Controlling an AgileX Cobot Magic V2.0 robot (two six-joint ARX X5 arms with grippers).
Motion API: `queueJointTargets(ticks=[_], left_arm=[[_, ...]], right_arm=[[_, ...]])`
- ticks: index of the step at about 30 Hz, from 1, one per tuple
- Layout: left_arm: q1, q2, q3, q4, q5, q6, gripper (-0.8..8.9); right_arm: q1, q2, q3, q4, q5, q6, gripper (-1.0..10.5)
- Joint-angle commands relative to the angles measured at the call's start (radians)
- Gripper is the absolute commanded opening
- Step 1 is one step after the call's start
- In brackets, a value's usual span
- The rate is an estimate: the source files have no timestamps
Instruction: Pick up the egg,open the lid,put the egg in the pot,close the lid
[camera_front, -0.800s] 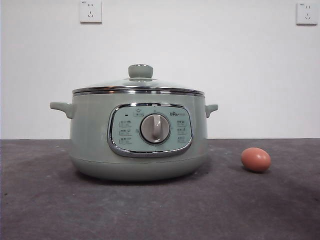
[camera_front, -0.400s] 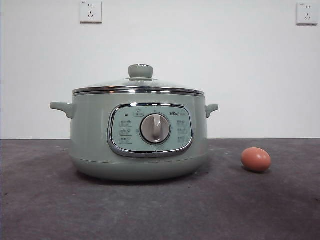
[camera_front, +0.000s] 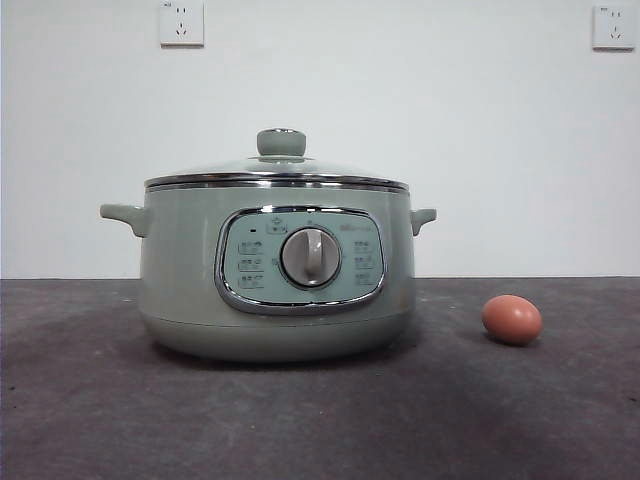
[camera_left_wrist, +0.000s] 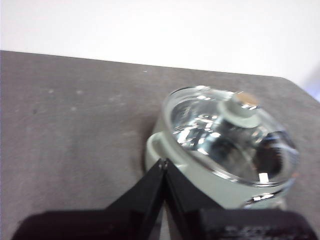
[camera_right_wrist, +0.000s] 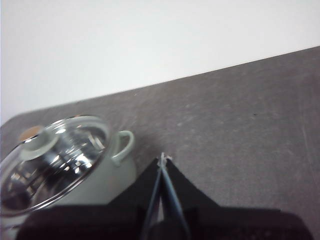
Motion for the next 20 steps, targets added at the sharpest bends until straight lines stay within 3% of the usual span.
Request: queueJointTargets(ticks=[1,10,20], left_arm=[[0.003,0.044,0.108,-0.065,0.037,0.053,-0.06],[-0.056,0.164,0.422,-0.285,0.053,0.117,-0.07],[-0.126,0.213,0.552,-0.373,0.053,0.144,0.0]], right_arm=[[0.0,0.075,0.15,-0.107,-0.029,-0.103,-0.1],[0.0,0.253,0.519,-0.405,-0.089,-0.219,-0.1],[0.0,0.267,0.613,-0.472,-0.121,-0.244,0.0]])
